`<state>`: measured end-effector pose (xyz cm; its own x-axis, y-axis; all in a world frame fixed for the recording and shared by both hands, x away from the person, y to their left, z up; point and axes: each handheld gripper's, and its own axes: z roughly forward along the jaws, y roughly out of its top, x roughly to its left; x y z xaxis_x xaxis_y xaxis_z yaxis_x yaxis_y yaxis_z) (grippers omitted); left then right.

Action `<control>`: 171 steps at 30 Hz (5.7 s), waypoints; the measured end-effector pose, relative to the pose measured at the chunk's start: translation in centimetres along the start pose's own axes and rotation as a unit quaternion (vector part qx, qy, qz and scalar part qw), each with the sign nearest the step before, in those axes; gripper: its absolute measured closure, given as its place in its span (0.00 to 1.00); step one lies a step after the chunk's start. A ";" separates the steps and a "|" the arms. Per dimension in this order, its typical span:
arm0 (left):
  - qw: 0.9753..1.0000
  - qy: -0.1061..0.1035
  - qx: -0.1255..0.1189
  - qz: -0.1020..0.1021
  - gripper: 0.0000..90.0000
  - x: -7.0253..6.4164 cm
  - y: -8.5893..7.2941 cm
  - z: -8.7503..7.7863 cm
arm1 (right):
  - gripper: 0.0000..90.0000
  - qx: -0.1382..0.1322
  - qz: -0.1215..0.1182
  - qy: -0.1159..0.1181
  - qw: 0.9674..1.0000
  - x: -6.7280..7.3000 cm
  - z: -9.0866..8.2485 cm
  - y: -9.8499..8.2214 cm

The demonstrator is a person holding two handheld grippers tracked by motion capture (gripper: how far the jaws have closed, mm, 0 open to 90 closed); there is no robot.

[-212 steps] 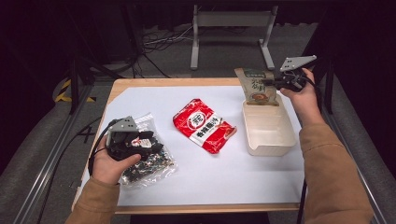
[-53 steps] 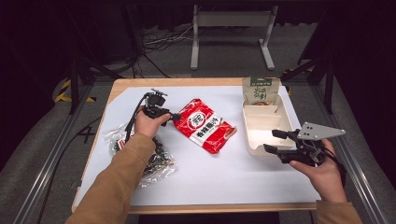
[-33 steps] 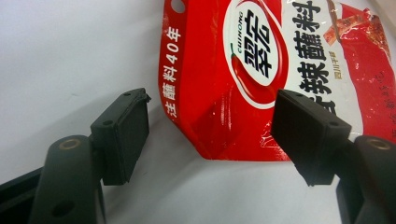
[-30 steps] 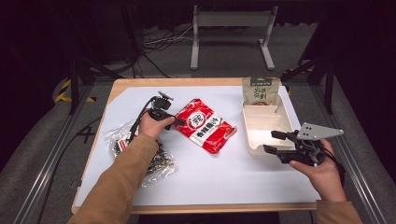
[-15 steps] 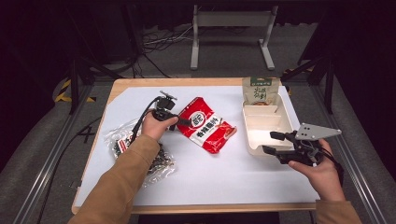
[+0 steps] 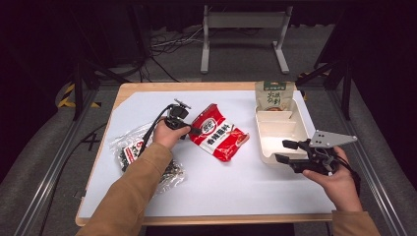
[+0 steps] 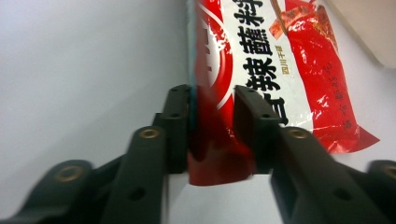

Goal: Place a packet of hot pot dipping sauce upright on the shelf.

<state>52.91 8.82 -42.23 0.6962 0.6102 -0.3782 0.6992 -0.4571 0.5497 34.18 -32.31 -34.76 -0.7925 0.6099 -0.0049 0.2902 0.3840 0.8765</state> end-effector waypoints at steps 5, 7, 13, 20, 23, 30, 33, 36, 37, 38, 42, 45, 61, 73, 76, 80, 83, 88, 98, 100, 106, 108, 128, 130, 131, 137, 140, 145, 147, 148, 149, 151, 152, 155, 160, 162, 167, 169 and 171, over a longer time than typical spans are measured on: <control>1.000 0.011 -0.003 0.005 0.99 0.0 0.0 -0.3 | 0.47 -0.002 0.002 -0.001 1.000 -0.1 -0.1 0.0; 1.000 0.014 -0.005 0.010 0.99 -0.1 0.0 -0.4 | 0.47 -0.003 0.003 -0.003 1.000 -0.1 -0.2 0.0; 1.000 0.015 -0.012 0.020 0.99 -0.4 0.1 -0.8 | 0.47 -0.006 0.004 -0.003 1.000 -0.1 -0.2 0.0; 0.999 0.008 -0.035 0.031 0.99 -1.4 0.4 -2.3 | 0.47 -0.008 0.002 -0.006 1.000 -0.1 -0.4 0.1; 0.999 0.007 -0.034 0.042 0.99 -1.9 0.6 -2.8 | 0.46 -0.010 0.004 -0.008 1.000 -0.1 -0.3 0.0; 0.996 0.007 -0.050 0.072 0.99 -3.9 1.1 -4.6 | 0.46 -0.011 0.001 -0.007 1.000 0.0 -0.4 0.2; 0.994 0.011 -0.055 0.093 0.99 -5.1 1.2 -5.3 | 0.43 -0.012 0.000 -0.007 1.000 0.0 -0.4 0.2; 0.992 0.014 -0.060 0.112 0.99 -6.6 1.4 -6.0 | 0.42 -0.009 -0.006 -0.004 1.000 0.2 -0.3 0.4; 0.991 0.011 -0.062 0.118 0.99 -6.9 1.5 -6.2 | 0.42 -0.009 -0.006 -0.004 1.000 0.2 -0.3 0.4; 0.990 0.009 -0.065 0.124 0.99 -7.4 1.6 -6.4 | 0.42 -0.009 -0.006 -0.003 1.000 0.2 -0.3 0.4; 0.987 0.001 -0.070 0.144 0.99 -8.9 1.8 -7.0 | 0.42 -0.010 -0.006 -0.004 1.000 0.3 -0.4 0.5; 0.986 -0.002 -0.072 0.153 0.99 -9.8 1.8 -7.2 | 0.42 -0.010 -0.007 -0.004 1.000 0.3 -0.4 0.5; 0.968 0.037 -0.045 0.245 0.99 -14.0 1.8 -10.2 | 0.42 -0.013 -0.017 0.012 1.000 0.9 -0.2 1.0; 0.951 0.021 -0.032 0.308 0.99 -16.4 1.0 -12.6 | 0.40 -0.013 -0.024 0.013 1.000 1.5 0.8 1.6; 0.946 0.013 -0.025 0.323 0.99 -17.1 0.8 -12.8 | 0.40 -0.010 -0.025 0.016 1.000 1.6 1.1 1.6; 0.938 -0.010 -0.016 0.347 0.99 -18.4 0.6 -12.9 | 0.39 -0.007 -0.028 0.020 0.999 1.9 1.6 1.7; 0.931 -0.029 -0.006 0.363 0.99 -19.3 0.4 -12.7 | 0.38 -0.004 -0.029 0.024 0.999 2.2 1.9 1.7; 0.922 -0.046 0.003 0.384 0.99 -20.3 0.2 -12.4 | 0.38 0.002 -0.035 0.038 0.999 2.7 2.5 1.8; 0.910 -0.067 -0.001 0.408 0.99 -21.7 0.0 -12.4 | 0.46 0.011 -0.049 0.081 0.995 3.6 3.7 1.9; 0.910 -0.069 -0.001 0.410 0.99 -21.9 0.0 -12.3 | 0.48 0.013 -0.055 0.088 0.994 3.7 3.9 2.0; 0.907 -0.068 -0.003 0.415 0.99 -22.4 -0.2 -12.2 | 0.74 0.013 -0.100 0.111 0.989 4.1 4.1 2.1; 0.906 -0.068 -0.004 0.418 0.99 -22.5 -0.3 -12.3 | 0.84 0.014 -0.115 0.122 0.986 4.2 4.0 2.2; 0.912 -0.069 -0.022 0.404 0.98 -21.7 -0.4 -12.8 | 0.97 0.028 -0.113 0.149 0.982 4.6 3.8 2.9; 0.912 -0.071 -0.031 0.403 0.95 -21.5 -0.5 -12.9 | 0.97 0.027 -0.112 0.150 0.982 4.6 3.8 3.0; 0.913 -0.071 -0.036 0.400 0.95 -21.5 -0.5 -13.0 | 0.97 0.025 -0.102 0.155 0.982 4.5 3.7 3.0; 0.921 -0.071 -0.054 0.380 0.69 -20.5 -0.8 -12.8 | 0.97 0.014 -0.085 0.158 0.984 4.4 3.0 3.6; 0.925 -0.066 -0.065 0.370 0.56 -20.0 -1.1 -12.7 | 0.97 0.012 -0.085 0.154 0.984 4.3 2.6 3.9; 0.930 -0.061 -0.083 0.353 0.54 -19.0 -1.7 -12.8 | 0.97 0.012 -0.086 0.152 0.985 4.1 2.3 4.2; 0.932 -0.055 -0.091 0.345 0.53 -18.6 -2.0 -12.7 | 0.97 0.014 -0.088 0.149 0.985 4.0 2.2 4.4; 0.934 -0.052 -0.096 0.341 0.52 -18.5 -2.1 -12.7 | 0.97 0.014 -0.087 0.147 0.985 3.9 2.1 4.5; 0.935 -0.051 -0.099 0.337 0.52 -18.3 -2.2 -12.7 | 0.97 0.012 -0.089 0.146 0.985 3.9 2.0 4.6; 0.936 -0.052 -0.108 0.331 0.52 -18.0 -2.4 -12.7 | 0.97 0.011 -0.092 0.139 0.986 3.7 1.6 4.8; 0.937 -0.052 -0.111 0.328 0.52 -17.9 -2.5 -12.7 | 0.97 0.009 -0.093 0.136 0.986 3.6 1.4 5.0; 0.939 -0.052 -0.122 0.316 0.51 -17.4 -2.8 -12.7 | 0.97 0.007 -0.094 0.128 0.987 3.3 0.8 5.5; 0.943 -0.052 -0.129 0.303 0.48 -16.7 -3.2 -12.3 | 0.97 0.002 -0.094 0.116 0.989 2.7 -0.1 6.2; 0.944 -0.051 -0.129 0.299 0.48 -16.5 -3.4 -12.1 | 0.97 -0.002 -0.095 0.110 0.989 2.2 -0.6 6.6; 0.947 -0.048 -0.131 0.290 0.47 -16.0 -4.0 -11.8 | 0.97 -0.002 -0.095 0.099 0.991 1.6 -1.2 7.1; 0.947 -0.051 -0.132 0.289 0.47 -15.8 -4.0 -11.8 | 0.97 -0.002 -0.094 0.098 0.991 1.4 -1.3 7.2; 0.948 -0.046 -0.131 0.288 0.47 -15.7 -4.1 -11.8 | 0.97 -0.001 -0.094 0.095 0.991 1.1 -1.4 7.4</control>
<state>37.19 8.77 -29.77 0.9695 0.2444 -0.0166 0.1438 -0.5132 0.8461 34.70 -29.78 -27.58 -0.9193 0.3856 -0.0786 0.1257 0.4769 0.8699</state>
